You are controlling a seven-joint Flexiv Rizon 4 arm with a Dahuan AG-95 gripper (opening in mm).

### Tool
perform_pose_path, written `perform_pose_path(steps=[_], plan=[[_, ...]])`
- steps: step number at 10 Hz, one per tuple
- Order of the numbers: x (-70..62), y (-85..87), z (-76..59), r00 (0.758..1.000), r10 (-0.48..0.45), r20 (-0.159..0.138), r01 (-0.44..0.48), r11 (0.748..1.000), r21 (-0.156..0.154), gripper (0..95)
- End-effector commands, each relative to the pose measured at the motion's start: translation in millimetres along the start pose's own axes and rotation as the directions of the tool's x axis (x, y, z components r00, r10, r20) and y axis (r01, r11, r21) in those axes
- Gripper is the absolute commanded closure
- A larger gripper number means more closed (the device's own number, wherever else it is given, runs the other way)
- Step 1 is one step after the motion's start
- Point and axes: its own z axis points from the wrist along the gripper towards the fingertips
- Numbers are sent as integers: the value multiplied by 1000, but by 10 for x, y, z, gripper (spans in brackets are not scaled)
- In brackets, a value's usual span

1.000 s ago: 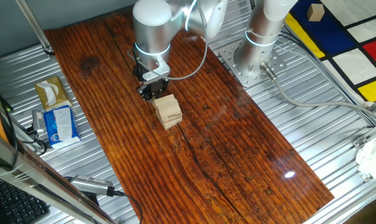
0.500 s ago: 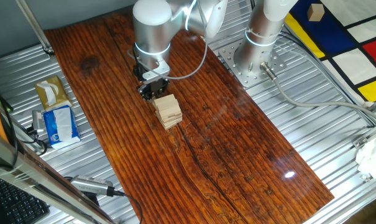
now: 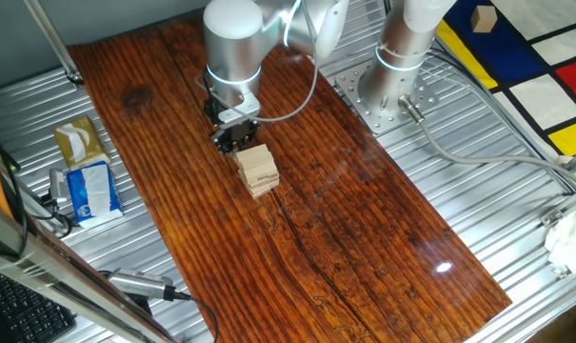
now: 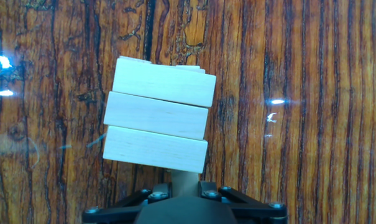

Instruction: Play Jenga

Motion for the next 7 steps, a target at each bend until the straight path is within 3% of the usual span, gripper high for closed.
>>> perform_pose_path(steps=[1, 7], plan=[[-3, 1, -1, 1000, 5, 1, -5, 1000, -6, 950], [-2, 2, -2, 1000, 8, 2, -8, 1000, -10, 950]])
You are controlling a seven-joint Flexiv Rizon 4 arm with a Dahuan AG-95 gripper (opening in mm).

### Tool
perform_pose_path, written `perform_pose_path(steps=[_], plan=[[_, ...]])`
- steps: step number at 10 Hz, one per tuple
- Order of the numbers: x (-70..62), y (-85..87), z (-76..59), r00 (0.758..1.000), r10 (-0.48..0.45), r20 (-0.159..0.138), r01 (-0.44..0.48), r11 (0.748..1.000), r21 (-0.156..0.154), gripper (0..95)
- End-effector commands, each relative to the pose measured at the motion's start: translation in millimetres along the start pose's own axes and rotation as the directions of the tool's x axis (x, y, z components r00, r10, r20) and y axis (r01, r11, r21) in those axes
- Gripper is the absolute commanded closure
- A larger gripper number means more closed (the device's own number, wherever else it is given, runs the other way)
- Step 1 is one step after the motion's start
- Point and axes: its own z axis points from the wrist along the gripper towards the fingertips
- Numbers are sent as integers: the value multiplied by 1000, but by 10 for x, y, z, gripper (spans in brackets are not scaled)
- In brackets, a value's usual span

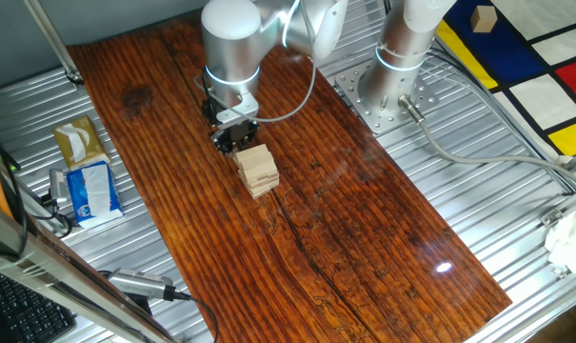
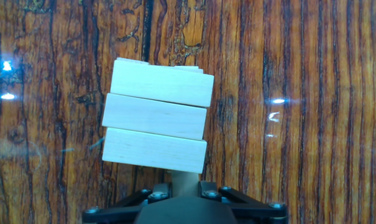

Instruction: Play Jenga

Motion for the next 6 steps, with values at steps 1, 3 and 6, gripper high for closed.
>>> perform_pose_path(steps=[1, 3, 6], plan=[[2, 5, -2, 1000, 0, 1, 0, 1000, -4, 950], [13, 9, -5, 1000, 0, 1, 0, 1000, -6, 950], [18, 12, -7, 1000, 0, 1, 0, 1000, -8, 950]])
